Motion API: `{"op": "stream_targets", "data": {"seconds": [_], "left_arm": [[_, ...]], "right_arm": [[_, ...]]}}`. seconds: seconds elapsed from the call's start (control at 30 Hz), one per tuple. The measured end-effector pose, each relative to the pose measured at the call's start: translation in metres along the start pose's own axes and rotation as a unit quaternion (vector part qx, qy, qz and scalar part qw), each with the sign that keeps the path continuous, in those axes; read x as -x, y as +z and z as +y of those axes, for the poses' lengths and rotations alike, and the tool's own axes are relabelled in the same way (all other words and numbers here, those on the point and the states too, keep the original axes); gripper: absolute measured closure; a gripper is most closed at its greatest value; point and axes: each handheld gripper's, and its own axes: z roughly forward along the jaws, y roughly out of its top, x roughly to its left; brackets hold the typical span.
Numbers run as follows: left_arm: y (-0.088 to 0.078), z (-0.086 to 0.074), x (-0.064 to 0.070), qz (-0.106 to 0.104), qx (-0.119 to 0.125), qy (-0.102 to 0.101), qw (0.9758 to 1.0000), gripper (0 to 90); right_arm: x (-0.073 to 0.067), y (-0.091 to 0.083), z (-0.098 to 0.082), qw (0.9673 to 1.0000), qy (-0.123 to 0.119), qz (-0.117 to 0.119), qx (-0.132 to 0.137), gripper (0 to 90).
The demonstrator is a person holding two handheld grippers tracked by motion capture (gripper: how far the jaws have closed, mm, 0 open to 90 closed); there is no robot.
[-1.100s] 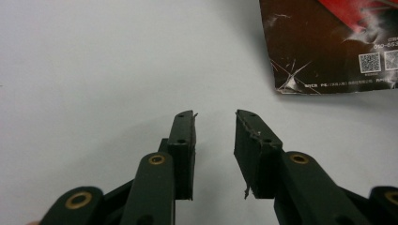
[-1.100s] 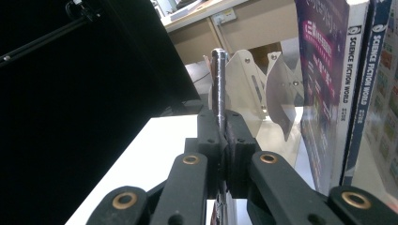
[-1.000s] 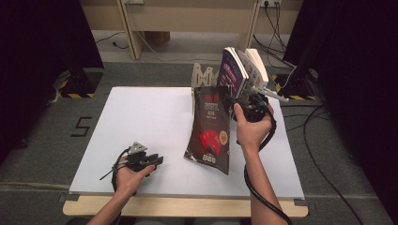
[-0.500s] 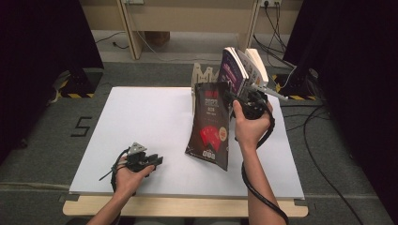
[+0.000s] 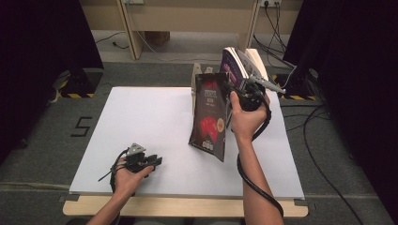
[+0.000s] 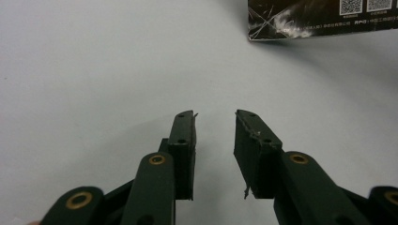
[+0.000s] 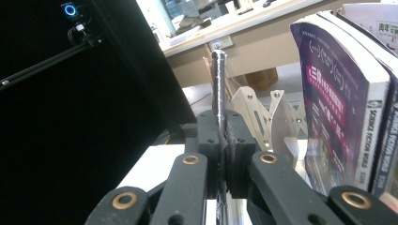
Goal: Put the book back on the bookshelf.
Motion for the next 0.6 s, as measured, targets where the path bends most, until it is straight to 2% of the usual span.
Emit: {"op": "stream_targets", "data": {"seconds": [0.27,0.6], "left_arm": [[0.0,0.0,0.0,-0.002,0.001,-0.001,1.0,67.6],[0.001,0.0,0.0,0.001,0.003,-0.002,1.0,67.6]], "right_arm": [[-0.001,0.011,0.007,1.0,0.0,0.002,0.005,87.4],[-0.002,0.023,0.02,0.9997,-0.005,-0.003,0.026,87.3]]}}
